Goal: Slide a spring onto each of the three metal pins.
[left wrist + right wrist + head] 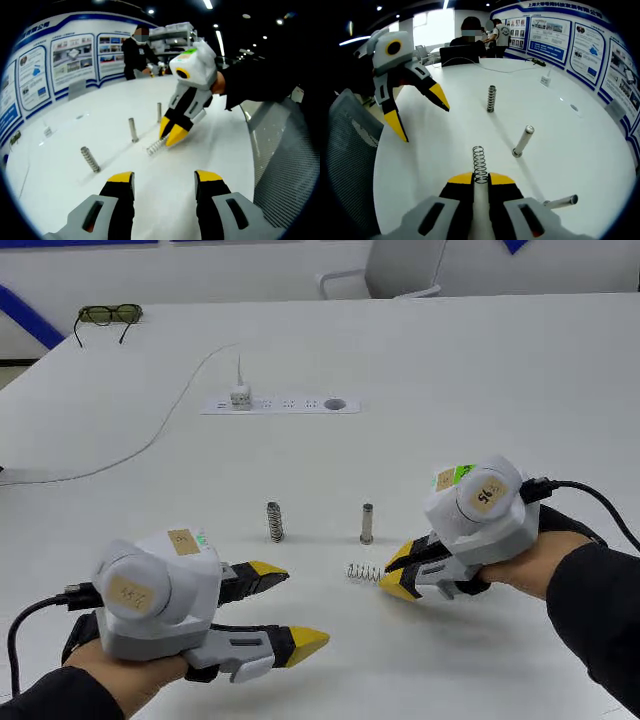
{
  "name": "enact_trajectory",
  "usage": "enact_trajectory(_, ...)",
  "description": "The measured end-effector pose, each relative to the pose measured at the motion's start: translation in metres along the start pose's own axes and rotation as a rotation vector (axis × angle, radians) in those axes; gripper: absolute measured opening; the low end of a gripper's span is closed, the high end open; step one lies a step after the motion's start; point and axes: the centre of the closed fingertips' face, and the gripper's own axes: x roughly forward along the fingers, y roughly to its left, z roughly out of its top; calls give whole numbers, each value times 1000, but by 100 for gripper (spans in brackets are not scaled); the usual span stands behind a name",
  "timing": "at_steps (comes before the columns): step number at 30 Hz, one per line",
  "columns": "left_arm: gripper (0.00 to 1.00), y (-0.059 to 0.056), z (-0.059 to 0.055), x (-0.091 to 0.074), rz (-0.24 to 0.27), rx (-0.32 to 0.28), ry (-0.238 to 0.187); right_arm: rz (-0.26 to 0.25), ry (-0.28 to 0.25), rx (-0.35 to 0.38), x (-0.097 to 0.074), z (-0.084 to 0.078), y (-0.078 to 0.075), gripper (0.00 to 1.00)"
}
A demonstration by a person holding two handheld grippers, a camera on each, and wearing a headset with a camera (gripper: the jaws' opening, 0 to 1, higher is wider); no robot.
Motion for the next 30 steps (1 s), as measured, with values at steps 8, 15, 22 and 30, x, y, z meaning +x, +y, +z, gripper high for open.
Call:
enact_trajectory(8,46,-2,11,17,-38,85,19,49,-13,-37,-16,8,22,12)
enact_trajectory(15,40,-10,13,24,-77,131,26,83,-10,-68,-25,10,34,12)
enact_trajectory(22,31,-21,14,26,-116,191,30,128,4,-97,-29,14,47,12)
enact_trajectory(30,22,-28,16,28,-142,236,27,156,17,-108,-29,13,55,12)
